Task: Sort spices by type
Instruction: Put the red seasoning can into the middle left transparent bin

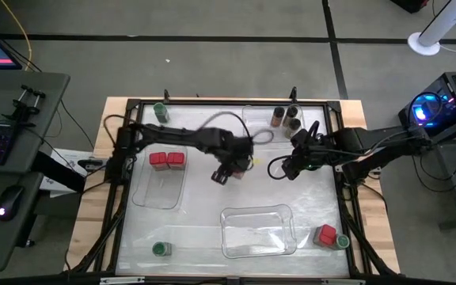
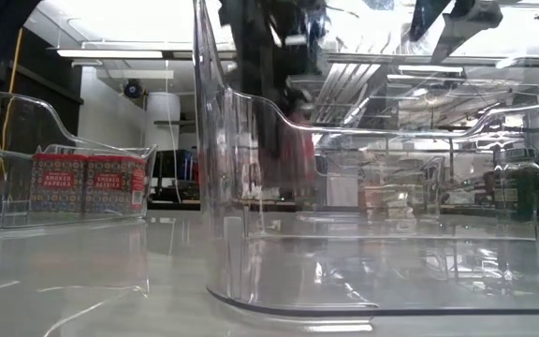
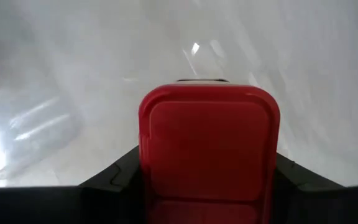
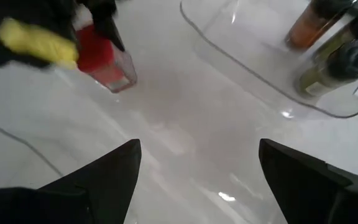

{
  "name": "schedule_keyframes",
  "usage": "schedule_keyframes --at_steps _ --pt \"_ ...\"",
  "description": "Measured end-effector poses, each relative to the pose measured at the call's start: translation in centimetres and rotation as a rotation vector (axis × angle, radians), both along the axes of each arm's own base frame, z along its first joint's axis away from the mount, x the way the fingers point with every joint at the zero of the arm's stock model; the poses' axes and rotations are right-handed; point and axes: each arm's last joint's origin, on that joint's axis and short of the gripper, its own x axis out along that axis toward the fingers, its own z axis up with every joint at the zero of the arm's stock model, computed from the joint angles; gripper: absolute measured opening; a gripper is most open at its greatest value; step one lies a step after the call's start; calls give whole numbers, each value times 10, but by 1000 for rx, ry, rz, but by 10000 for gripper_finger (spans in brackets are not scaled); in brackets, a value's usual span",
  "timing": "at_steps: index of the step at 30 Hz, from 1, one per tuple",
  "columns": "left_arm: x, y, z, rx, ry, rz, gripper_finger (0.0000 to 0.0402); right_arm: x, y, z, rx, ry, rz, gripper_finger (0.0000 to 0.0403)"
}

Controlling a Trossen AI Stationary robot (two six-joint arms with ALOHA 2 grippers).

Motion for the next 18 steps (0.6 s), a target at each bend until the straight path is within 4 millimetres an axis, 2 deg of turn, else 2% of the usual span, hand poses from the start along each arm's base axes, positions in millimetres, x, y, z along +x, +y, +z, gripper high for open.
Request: schedule_keyframes --at_steps 4,7,10,12,14,18 --pt "-25 17 50 -38 -92 191 185 1 -1 1 -44 -17 -3 322" --pt "-59 24 93 -73 -150 319 185 4 -1 3 -71 -47 -3 322" --pt "-98 21 125 -100 -205 401 185 7 -3 4 -98 -74 5 322" --pt "-125 15 136 -91 -224 453 185 9 -4 5 -107 -86 4 322" --pt "-150 8 138 -76 -227 509 185 10 -7 6 -118 -96 9 322" --pt "-197 -11 120 -78 -198 603 185 12 -11 6 -132 -93 14 322"
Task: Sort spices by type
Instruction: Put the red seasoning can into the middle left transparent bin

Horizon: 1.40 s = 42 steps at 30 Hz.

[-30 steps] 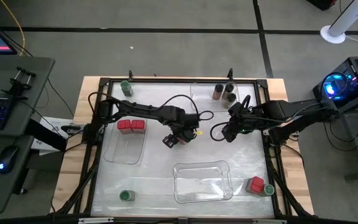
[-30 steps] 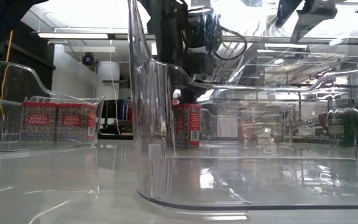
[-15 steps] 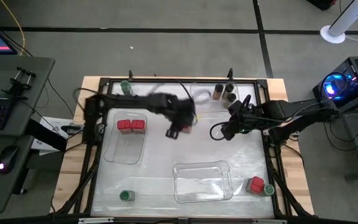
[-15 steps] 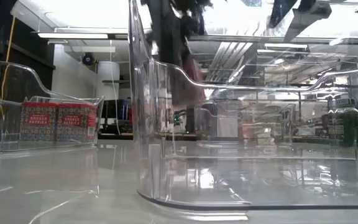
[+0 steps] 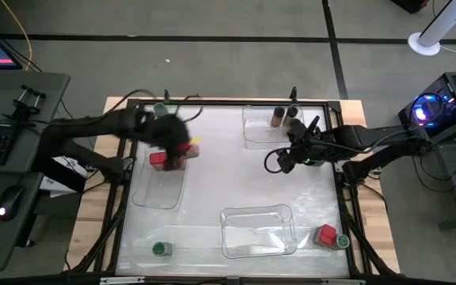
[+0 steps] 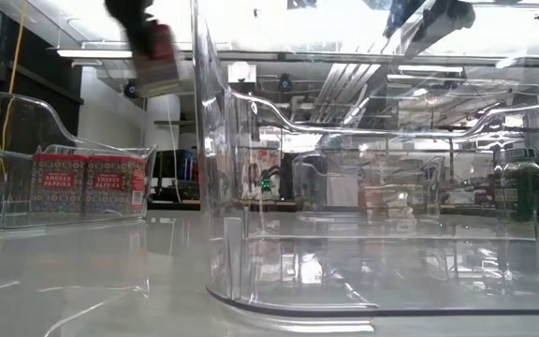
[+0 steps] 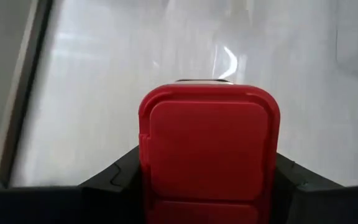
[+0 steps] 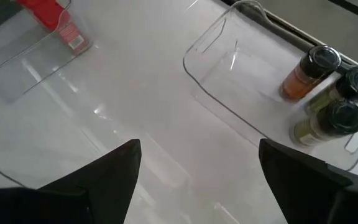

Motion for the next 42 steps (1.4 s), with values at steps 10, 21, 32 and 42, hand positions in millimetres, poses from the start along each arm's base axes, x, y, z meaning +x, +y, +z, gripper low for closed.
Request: schedule_keyframes --at_steps 10,21,32,42 --pt "-70 -34 -65 -88 139 127 185 3 -10 1 -8 -14 -27 322" --pt "-65 -37 -114 -43 432 111 185 6 -15 3 -3 -35 -24 322" --pt "-51 -36 -132 92 537 99 185 7 -15 3 3 -46 -21 322" --pt "-49 -40 -127 -16 544 84 185 7 -14 3 26 -44 -6 322"
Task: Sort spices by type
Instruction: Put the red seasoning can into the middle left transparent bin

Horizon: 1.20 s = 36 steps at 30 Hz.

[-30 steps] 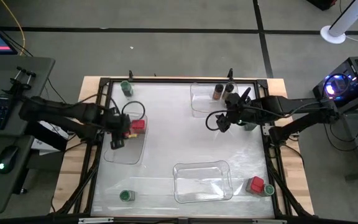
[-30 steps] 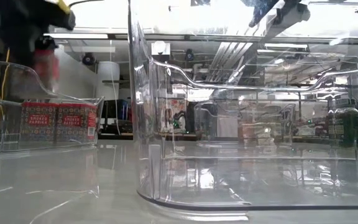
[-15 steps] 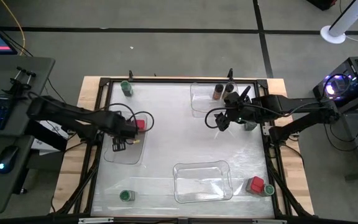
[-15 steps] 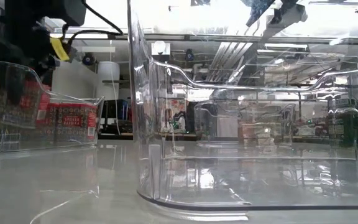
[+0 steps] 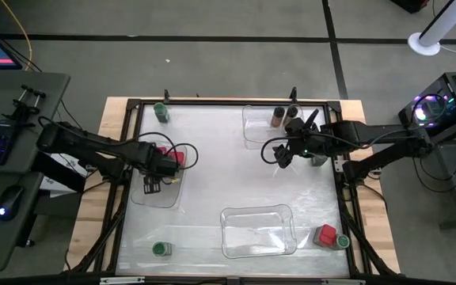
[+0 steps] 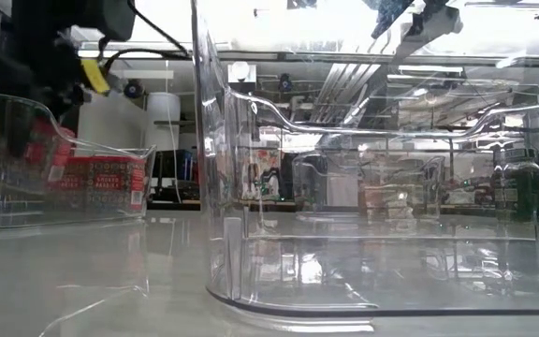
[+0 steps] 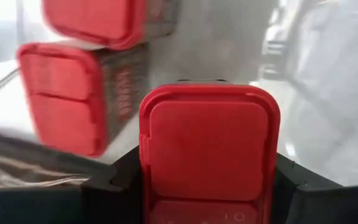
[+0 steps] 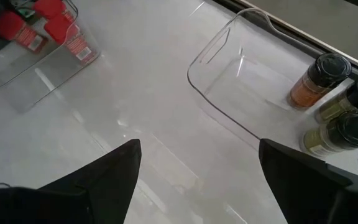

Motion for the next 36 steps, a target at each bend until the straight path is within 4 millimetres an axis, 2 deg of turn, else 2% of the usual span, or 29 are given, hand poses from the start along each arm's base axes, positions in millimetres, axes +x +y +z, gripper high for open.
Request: schedule_keyframes --at_steps 7,12,22,27,31,36 --pt "19 -4 9 -88 -166 -59 185 0 0 0 0 -3 0 322" --pt "27 0 6 -4 -247 -81 185 0 0 0 0 -5 0 322" --pt "23 7 -3 120 -213 -109 185 1 0 0 0 -7 0 322" --pt "23 1 3 16 -229 -122 185 1 0 0 0 -7 0 322" --pt "14 -2 7 -40 -150 -137 185 1 0 0 0 -8 0 322" --pt "1 1 -4 -38 -24 -169 185 1 0 0 -1 -8 -1 322"
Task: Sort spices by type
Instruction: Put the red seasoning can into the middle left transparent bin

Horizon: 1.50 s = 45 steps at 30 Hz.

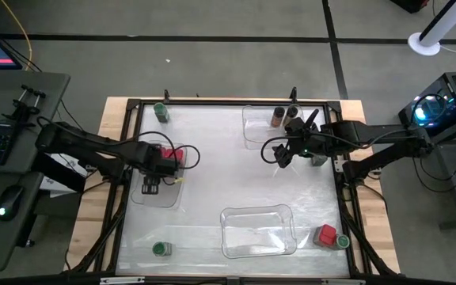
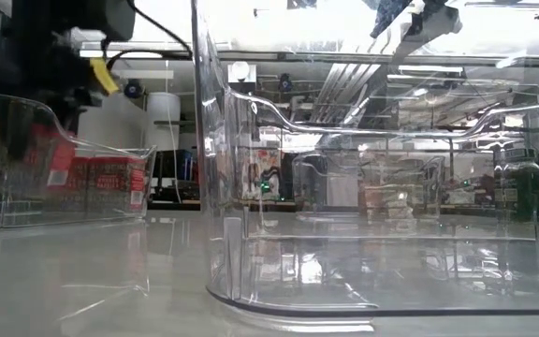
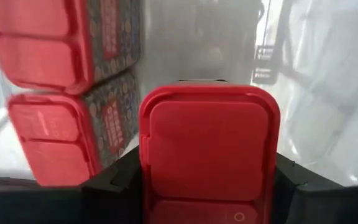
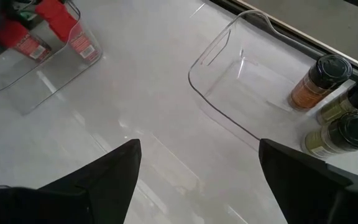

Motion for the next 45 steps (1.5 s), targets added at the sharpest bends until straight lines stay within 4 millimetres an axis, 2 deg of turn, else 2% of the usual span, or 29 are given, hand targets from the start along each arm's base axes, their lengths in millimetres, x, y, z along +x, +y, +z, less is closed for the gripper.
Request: schedule_keyframes --at_steps 4,6,12,17,20,24,28,31,33,36,38,45 --pt "-5 5 -13 4 35 1 185 0 0 0 0 0 0 322" --pt "-4 7 -12 8 32 13 191 0 0 0 0 -1 0 322" --pt "-2 11 -7 40 15 26 266 1 0 1 1 -15 0 322" --pt "-3 11 -7 44 29 25 300 1 0 1 2 -17 0 322" --pt "-2 11 4 45 41 19 304 2 0 1 2 -20 0 322" --pt "2 13 29 121 8 49 303 2 0 1 2 -20 0 322" --pt "12 13 55 142 -146 141 300 2 0 1 2 -20 0 322" --pt "20 6 65 2 -299 158 269 2 0 1 1 -21 -1 322" --pt "23 1 66 -42 -340 163 221 2 0 1 -5 -21 -5 322" --pt "23 -5 60 -42 -306 147 106 2 0 1 -6 -21 -4 322" --pt "21 -8 49 -42 -284 157 31 2 0 1 -16 -14 9 322" --pt "13 -6 3 -36 -240 267 3 2 0 1 -30 -4 27 322"
